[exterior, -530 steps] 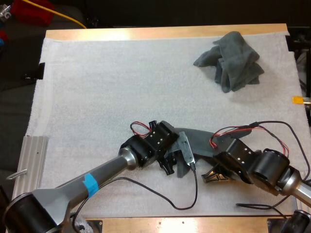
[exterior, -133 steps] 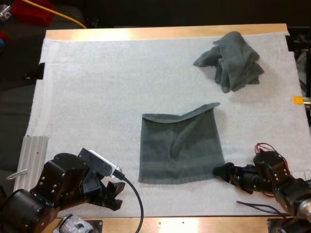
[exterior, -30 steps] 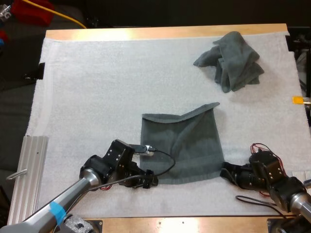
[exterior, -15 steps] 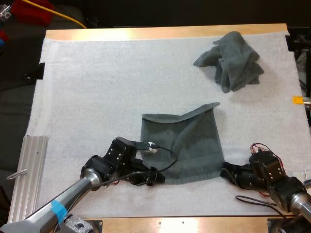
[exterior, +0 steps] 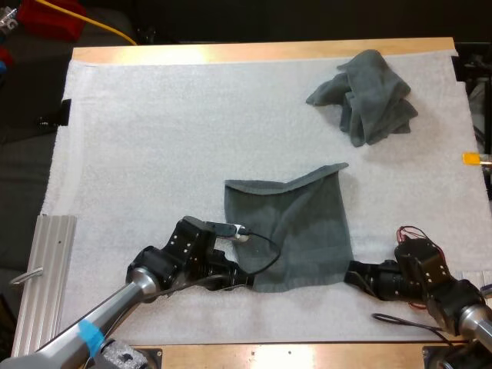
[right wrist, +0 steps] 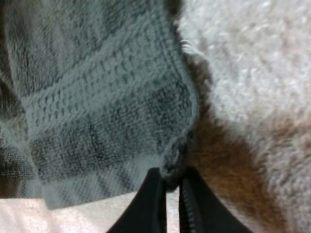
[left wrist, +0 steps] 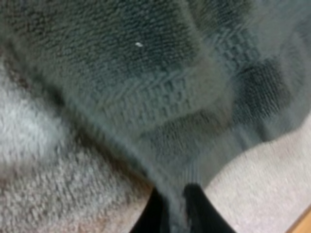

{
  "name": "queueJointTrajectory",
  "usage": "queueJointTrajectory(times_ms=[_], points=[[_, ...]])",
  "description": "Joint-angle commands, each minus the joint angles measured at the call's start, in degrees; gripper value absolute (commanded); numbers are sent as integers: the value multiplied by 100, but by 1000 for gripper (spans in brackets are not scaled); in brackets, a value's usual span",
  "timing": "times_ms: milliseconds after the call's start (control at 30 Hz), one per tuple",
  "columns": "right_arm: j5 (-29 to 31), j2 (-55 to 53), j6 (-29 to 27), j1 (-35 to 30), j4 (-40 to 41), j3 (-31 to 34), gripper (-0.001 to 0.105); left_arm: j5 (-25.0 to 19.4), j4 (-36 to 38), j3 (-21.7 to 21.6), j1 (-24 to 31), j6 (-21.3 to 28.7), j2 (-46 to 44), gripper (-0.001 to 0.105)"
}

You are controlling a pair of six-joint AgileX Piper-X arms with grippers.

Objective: Pick towel from pile, fold and stack

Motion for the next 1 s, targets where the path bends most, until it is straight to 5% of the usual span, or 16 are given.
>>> queueJointTrajectory(times_ms=[0,300,567,967], points=[[-100,-16,-122,-21,64,-86,1,36,27,-55,-11,35,-150,0],[398,-386,-1108,-21,1429,-988,1,-71,519,-289,-11,146,-1161,0],[679,-622,-1946,-21,2906,-2053,1,-58,1273,-1008,-11,398,-1423,0],[1053,-748,-2216,719,3963,-3003,1,-58,2395,-1756,-460,911,-1423,0]])
